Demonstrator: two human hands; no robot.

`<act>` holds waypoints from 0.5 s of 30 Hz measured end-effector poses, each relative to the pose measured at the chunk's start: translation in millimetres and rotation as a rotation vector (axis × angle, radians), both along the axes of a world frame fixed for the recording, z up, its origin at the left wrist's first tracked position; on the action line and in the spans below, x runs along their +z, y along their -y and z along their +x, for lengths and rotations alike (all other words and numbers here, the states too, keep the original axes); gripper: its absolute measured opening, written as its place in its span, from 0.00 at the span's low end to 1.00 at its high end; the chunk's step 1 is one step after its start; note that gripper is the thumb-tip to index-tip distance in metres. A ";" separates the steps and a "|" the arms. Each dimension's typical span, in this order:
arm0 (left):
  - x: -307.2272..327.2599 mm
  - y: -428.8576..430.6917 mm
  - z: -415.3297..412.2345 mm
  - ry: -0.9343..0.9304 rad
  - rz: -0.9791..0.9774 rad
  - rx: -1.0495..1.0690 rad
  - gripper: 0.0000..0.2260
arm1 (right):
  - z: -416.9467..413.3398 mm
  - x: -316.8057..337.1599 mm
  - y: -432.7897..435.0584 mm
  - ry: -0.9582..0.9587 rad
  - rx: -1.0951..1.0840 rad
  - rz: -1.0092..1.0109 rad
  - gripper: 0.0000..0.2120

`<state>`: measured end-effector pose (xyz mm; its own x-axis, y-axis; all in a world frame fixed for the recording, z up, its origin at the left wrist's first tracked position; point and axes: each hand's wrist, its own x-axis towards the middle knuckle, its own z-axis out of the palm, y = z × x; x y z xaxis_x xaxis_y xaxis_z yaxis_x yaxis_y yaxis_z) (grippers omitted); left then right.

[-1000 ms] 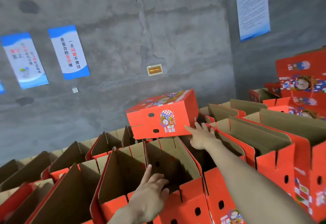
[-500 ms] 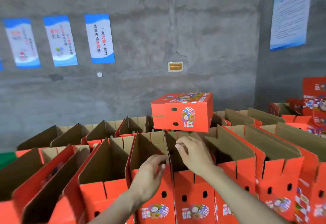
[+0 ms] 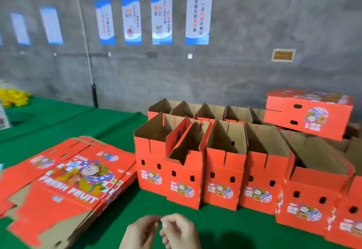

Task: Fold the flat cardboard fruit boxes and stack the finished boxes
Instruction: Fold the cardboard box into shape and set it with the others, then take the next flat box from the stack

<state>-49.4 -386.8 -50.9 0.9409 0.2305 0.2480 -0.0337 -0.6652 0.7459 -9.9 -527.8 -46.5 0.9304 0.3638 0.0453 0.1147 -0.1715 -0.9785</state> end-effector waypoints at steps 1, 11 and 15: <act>-8.3 -23.9 -11.6 -0.013 0.017 0.051 0.19 | -8.7 -12.1 -11.1 0.015 0.013 -0.068 0.11; -24.4 -303.1 1.7 -0.403 0.401 0.514 0.32 | -11.9 -28.0 -128.1 0.098 -0.005 -0.498 0.28; -61.0 -299.1 -2.6 -0.549 0.579 0.267 0.41 | -12.3 -36.1 -178.2 0.071 0.010 -0.573 0.28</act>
<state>-52.0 -87.7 -111.8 0.8945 0.4395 -0.0819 0.4471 -0.8820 0.1493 -22.2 -349.7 -82.6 0.9288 0.3571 -0.0994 0.1809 -0.6707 -0.7193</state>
